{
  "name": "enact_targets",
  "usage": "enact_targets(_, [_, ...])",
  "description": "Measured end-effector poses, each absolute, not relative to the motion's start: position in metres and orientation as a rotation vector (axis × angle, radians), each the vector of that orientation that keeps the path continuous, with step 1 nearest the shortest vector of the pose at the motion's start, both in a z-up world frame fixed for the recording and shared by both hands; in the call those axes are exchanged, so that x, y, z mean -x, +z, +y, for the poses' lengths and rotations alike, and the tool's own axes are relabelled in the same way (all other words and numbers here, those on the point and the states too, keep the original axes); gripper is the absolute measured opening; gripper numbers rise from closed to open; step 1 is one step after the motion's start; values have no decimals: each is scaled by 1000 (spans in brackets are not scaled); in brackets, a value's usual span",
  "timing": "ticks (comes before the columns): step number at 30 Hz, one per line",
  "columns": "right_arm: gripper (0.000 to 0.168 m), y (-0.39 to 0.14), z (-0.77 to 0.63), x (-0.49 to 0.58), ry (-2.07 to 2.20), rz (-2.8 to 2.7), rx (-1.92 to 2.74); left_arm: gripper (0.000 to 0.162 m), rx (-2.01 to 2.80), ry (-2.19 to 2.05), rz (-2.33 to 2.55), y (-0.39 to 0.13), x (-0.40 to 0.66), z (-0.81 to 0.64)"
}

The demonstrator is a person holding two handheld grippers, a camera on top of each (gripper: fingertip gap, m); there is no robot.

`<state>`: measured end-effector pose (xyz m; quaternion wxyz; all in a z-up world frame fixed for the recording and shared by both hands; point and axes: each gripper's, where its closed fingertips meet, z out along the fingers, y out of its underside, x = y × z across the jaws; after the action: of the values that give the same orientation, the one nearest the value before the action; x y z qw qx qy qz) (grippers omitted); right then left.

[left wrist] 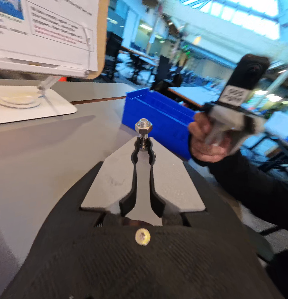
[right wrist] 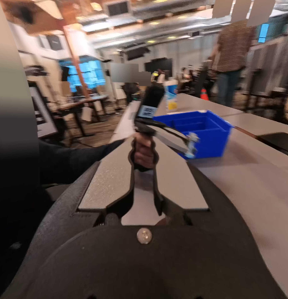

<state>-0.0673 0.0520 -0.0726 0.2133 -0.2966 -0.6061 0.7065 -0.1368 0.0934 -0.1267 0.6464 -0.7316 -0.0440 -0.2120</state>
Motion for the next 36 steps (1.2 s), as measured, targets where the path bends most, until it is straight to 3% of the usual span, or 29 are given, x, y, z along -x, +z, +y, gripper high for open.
enact_targets(2, [44,-86,73,86,1846,-1615,973,6,1592,-563,-81,-113,128,90])
enact_targets(6, [44,-95,88,99,1791,-1562,1080,6,1665,-521,57,-118,99,92])
enact_targets(12, [24,-108,82,102,1774,-1636,1120,7,1691,-619,121,-124,80,91])
enact_targets(13, [15,-109,78,101,1792,-1657,1110,7,1696,-612,123,-125,79,91])
enact_targets(30, [14,-105,84,101,1885,-1603,1160,16,1690,-591,106,-122,86,89])
enact_targets(36, [14,-98,82,98,1919,-1587,1132,35,1717,-658,128,-126,79,87])
